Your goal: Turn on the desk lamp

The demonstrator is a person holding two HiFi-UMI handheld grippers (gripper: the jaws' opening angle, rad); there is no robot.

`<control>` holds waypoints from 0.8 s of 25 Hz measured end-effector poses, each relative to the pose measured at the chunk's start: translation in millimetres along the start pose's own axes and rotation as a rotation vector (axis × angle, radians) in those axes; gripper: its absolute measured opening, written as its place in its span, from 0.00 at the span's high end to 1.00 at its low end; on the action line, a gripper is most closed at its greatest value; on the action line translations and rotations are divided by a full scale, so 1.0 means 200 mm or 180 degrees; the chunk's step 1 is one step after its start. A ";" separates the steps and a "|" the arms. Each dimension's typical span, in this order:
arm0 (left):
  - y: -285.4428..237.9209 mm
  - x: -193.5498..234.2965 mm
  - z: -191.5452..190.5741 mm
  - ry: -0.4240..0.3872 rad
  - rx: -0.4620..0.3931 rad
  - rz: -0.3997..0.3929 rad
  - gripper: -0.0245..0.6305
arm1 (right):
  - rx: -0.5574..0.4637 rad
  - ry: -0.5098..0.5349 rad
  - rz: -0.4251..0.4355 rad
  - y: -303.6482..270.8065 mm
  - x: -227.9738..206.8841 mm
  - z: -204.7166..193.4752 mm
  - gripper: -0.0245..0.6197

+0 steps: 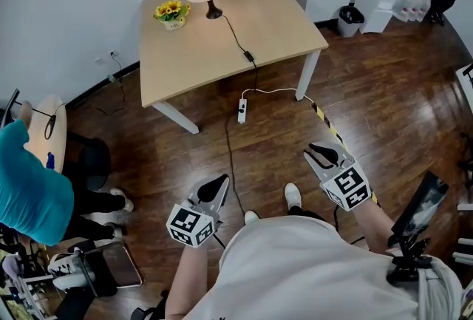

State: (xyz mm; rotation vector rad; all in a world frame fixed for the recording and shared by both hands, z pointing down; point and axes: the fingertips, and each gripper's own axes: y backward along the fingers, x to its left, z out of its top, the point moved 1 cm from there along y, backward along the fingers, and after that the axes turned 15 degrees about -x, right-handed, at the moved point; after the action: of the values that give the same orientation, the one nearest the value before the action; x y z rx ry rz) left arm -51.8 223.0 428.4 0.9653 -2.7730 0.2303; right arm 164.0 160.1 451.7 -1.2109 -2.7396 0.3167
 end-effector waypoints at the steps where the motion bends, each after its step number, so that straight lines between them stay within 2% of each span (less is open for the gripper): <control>1: 0.03 0.01 0.00 -0.0001 -0.0001 -0.0020 0.94 | 0.0010 -0.0011 -0.0020 0.00 0.03 0.01 0.84; 7: 0.15 0.09 0.02 0.0014 -0.0007 -0.0103 0.94 | 0.0029 0.0042 -0.0149 -0.02 0.17 0.08 0.84; 10: 0.19 0.12 0.04 -0.0023 -0.0041 -0.0014 0.94 | -0.0100 0.0080 -0.0103 -0.06 0.22 0.14 0.85; 20: 0.22 0.01 0.03 -0.0036 -0.0013 -0.0115 0.94 | -0.0050 0.0160 -0.0134 0.05 0.30 0.21 0.85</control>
State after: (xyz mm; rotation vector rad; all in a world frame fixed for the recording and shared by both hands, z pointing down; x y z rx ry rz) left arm -82.0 254.5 420.4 1.0178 -2.7624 0.2142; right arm 122.9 206.1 409.8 -1.1470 -2.7255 0.2572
